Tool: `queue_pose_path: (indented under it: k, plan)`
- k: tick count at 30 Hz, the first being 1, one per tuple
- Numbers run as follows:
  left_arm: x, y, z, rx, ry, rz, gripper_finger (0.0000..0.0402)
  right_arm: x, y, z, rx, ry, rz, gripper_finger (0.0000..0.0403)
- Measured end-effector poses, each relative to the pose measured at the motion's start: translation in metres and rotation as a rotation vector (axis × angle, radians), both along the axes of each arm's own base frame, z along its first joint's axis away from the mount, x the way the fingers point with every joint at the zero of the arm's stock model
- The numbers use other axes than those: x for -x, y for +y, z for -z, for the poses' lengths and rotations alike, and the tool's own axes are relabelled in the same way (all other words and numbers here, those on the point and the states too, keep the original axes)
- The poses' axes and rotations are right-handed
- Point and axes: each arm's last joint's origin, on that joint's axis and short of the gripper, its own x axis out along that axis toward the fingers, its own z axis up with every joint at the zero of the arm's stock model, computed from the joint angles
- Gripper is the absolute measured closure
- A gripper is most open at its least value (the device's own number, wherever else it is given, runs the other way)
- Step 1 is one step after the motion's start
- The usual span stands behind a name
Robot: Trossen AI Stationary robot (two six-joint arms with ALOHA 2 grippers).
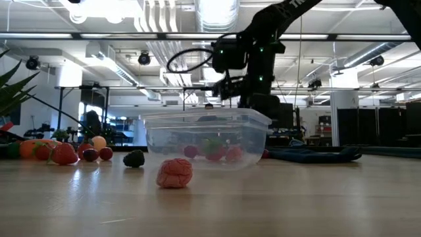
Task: Pick and placing Produce into tupperware
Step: Put the red cherry into the transparent bin
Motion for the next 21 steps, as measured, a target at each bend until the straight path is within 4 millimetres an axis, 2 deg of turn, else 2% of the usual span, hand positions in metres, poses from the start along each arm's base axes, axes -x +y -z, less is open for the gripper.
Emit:
queue_pose_path:
  k: [2,5,7,9,12,17,21]
  plan:
    - [0.000,0.000,0.000,0.000,0.000,0.000,0.0401,0.003,-0.002,-0.017,0.006,-0.051,0.053,0.0307]
    - [0.000,0.000,0.000,0.000,0.000,0.000,0.0401,0.010,0.001,-0.054,0.000,-0.149,0.089,0.0305]
    - [0.000,0.000,0.000,0.000,0.000,0.000,0.0401,0.013,0.010,-0.072,-0.060,-0.202,0.093,0.0303]
    - [0.000,0.000,0.000,0.000,0.000,0.000,0.0401,0.013,0.022,-0.082,-0.147,-0.241,0.099,0.0300]
    - [0.000,0.000,0.000,0.000,0.000,0.000,0.0401,0.010,0.045,-0.083,-0.219,-0.239,0.101,0.0299]
    - [0.000,0.000,0.000,0.000,0.000,-0.001,0.0401,-0.007,0.087,-0.055,-0.268,-0.175,0.074,0.0299]
    - [0.000,0.000,0.000,0.000,0.000,0.000,0.0401,-0.022,0.106,-0.038,-0.278,-0.203,0.105,0.0299]
